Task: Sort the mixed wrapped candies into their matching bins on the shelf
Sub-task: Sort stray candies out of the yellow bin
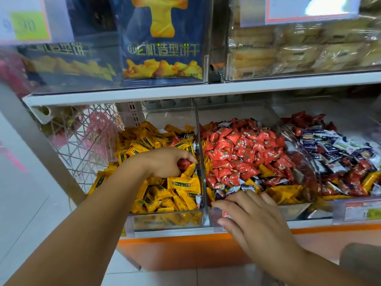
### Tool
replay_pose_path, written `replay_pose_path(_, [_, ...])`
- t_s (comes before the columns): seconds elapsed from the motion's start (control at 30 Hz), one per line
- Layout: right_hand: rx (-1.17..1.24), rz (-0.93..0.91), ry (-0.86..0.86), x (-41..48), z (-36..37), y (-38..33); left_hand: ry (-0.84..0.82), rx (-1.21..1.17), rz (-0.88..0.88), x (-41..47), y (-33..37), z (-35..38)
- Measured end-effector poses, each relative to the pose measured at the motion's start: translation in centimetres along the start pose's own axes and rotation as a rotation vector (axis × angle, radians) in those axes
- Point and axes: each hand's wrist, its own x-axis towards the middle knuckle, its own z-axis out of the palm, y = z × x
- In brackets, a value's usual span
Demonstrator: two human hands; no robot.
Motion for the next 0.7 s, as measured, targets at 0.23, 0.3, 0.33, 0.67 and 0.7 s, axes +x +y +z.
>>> replay_pose_path(0.23, [0.044, 0.022, -0.007, 0.0, -0.3, 0.1, 0.138, -0.219, 0.057, 0.0, -1.4, 0.5])
replay_pose_path(0.3, [0.095, 0.051, -0.025, 0.0, -0.3, 0.2, 0.201, -0.282, 0.072, -0.3, -1.8, -0.1])
replay_pose_path(0.33, [0.124, 0.071, -0.033, 0.0, -0.3, 0.3, 0.243, -0.294, 0.069, -0.6, -1.9, -0.5])
replay_pose_path(0.67, [0.210, 0.159, -0.046, 0.5, -0.9, 0.5, 0.585, -0.474, 0.267, -1.4, 6.2, -1.2])
replay_pose_path(0.7, [0.223, 0.162, -0.036, 0.4, -1.0, 0.6, 0.562, -0.452, 0.277, -1.0, 7.0, -0.6])
